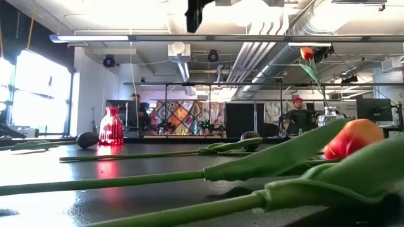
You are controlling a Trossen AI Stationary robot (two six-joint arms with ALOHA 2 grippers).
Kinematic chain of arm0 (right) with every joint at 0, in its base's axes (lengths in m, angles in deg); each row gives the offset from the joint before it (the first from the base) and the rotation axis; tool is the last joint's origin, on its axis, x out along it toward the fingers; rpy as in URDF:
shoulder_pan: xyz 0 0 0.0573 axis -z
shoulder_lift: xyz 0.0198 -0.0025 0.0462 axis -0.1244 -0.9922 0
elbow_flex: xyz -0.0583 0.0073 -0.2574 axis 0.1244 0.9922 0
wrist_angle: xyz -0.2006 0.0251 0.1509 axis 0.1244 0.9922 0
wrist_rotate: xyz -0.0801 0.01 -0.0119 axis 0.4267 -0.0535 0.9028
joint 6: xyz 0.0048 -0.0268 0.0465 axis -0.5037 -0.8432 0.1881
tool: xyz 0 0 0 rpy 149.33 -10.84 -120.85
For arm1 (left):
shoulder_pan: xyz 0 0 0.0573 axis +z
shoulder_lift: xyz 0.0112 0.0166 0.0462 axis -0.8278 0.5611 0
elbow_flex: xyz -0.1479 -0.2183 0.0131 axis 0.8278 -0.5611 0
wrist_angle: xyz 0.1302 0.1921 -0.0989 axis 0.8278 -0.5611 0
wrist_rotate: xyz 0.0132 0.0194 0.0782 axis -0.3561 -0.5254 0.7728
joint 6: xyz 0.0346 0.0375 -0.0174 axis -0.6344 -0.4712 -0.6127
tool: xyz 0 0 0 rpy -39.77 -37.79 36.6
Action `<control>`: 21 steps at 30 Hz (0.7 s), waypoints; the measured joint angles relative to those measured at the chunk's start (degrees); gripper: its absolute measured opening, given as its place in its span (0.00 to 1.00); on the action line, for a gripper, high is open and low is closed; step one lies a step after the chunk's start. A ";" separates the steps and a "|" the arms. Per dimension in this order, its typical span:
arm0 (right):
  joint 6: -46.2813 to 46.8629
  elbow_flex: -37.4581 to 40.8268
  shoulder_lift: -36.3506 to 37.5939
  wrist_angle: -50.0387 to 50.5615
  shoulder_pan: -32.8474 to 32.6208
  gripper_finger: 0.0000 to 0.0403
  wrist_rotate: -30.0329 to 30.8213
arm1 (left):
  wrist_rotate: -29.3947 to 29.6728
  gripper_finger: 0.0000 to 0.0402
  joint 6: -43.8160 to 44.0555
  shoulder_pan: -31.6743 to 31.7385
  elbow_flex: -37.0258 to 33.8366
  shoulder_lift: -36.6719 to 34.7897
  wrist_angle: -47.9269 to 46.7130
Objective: Sort flowers into vase by color
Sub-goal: Put the red tulip into the purple vase
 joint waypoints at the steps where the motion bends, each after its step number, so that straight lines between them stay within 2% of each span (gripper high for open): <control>1: -4.13 0.00 -0.06 -1.32 1.12 0.01 -2.21 | 0.02 0.27 0.00 0.00 0.00 0.00 -1.52; 6: -22.76 0.00 -2.35 -4.98 6.06 0.02 -12.74 | -0.18 0.27 -0.95 0.02 0.00 0.00 -5.54; 12: -34.21 0.00 -8.31 -3.21 11.26 0.14 -24.47 | -1.05 0.27 -2.58 0.02 0.00 0.00 -6.42; 17: -39.33 0.00 -12.79 -2.90 13.29 0.28 -26.89 | -3.40 0.27 -2.99 0.02 0.00 0.00 -6.56; 21: -43.44 0.00 -15.13 -2.58 13.76 0.34 -27.15 | -3.65 0.27 -3.47 0.02 0.00 0.00 -6.58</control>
